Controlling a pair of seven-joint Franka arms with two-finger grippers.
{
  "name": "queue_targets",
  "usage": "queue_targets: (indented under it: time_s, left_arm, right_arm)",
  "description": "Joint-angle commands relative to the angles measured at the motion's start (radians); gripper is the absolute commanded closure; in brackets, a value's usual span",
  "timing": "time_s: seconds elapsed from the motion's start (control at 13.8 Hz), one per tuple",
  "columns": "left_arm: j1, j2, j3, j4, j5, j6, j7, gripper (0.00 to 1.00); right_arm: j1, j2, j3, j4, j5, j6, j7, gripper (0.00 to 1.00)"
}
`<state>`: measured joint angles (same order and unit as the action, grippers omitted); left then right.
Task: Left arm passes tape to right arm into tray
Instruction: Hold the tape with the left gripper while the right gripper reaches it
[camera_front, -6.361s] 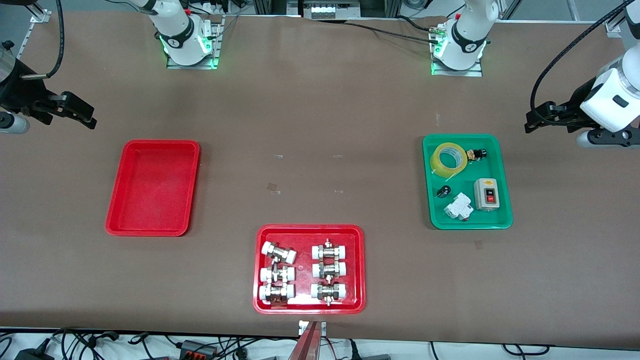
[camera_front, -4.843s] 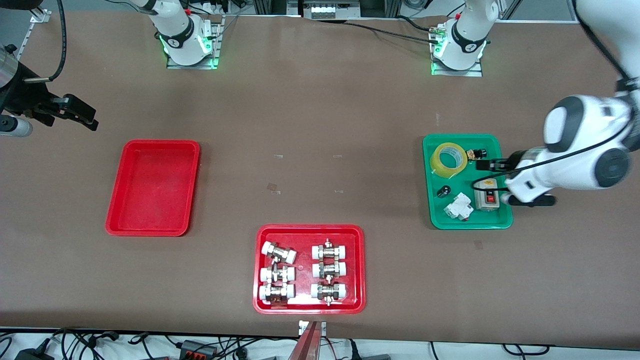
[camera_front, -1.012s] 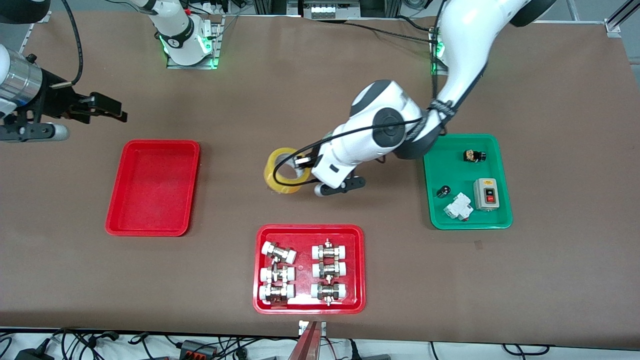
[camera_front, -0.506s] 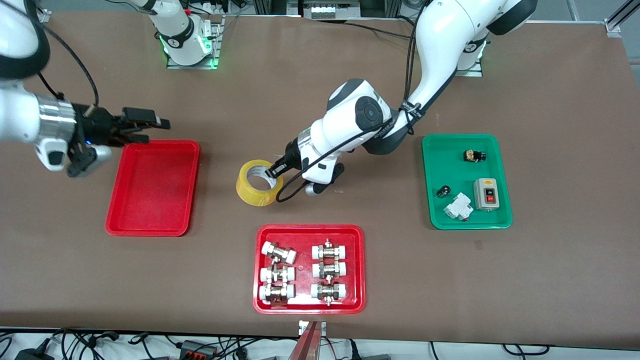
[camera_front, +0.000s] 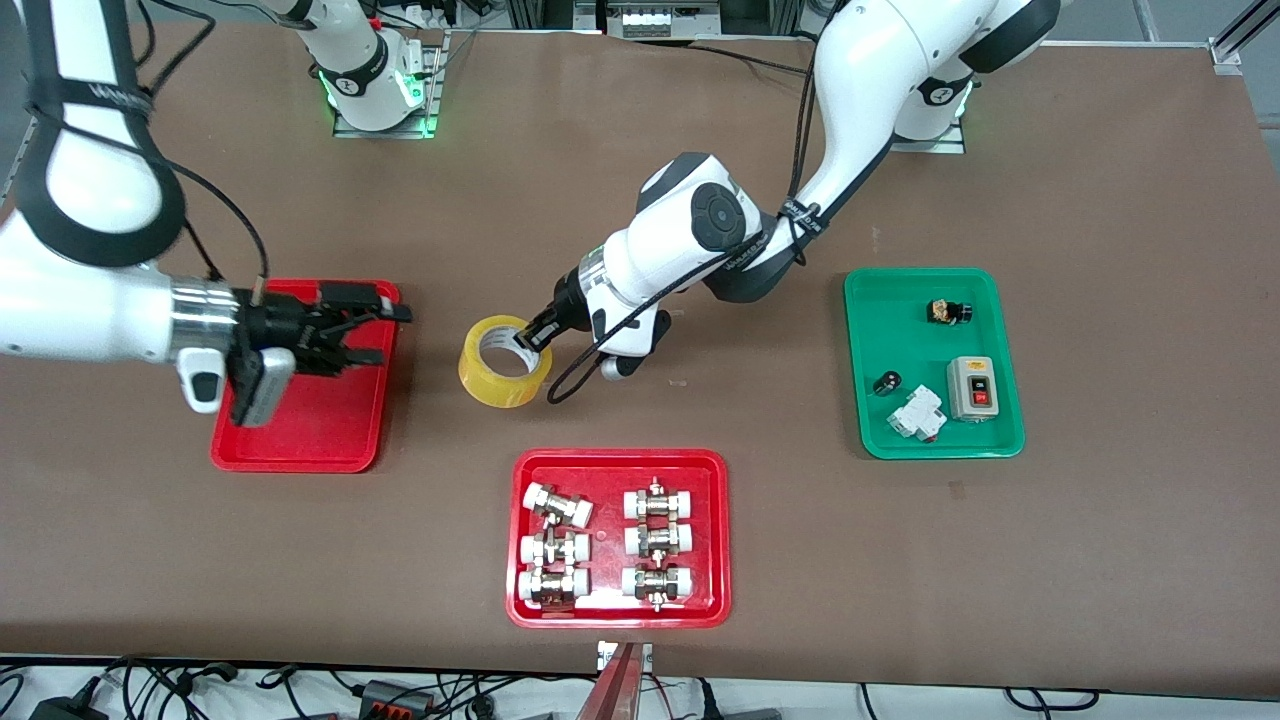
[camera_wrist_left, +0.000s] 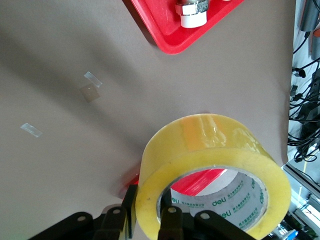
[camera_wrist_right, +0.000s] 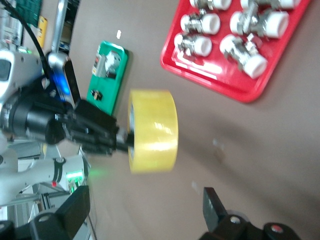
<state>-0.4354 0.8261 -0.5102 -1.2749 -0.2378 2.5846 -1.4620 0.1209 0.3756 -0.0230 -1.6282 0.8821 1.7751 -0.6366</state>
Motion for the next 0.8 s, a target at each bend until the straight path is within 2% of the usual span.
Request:
queue_targets:
  time_s: [0.0, 0.29, 0.65, 0.72]
  left_arm:
    - [-0.020, 0.025, 0.007, 0.040, -0.023, 0.026, 0.005, 1.00]
    - [-0.020, 0.027, 0.009, 0.039, -0.018, 0.026, 0.011, 0.99]
    - [-0.020, 0.027, 0.009, 0.035, -0.012, 0.026, 0.014, 0.99]
    - [-0.020, 0.028, 0.009, 0.035, -0.012, 0.026, 0.015, 0.99]
  right_arm:
    - [0.041, 0.048, -0.002, 0.010, 0.061, 0.056, -0.041, 0.00]
    - [0.094, 0.100, -0.002, 0.010, 0.077, 0.159, -0.043, 0.00]
    - [0.124, 0.115, -0.003, 0.007, 0.095, 0.187, -0.041, 0.01]
    - [0.125, 0.114, -0.003, 0.008, 0.095, 0.187, -0.041, 0.38]
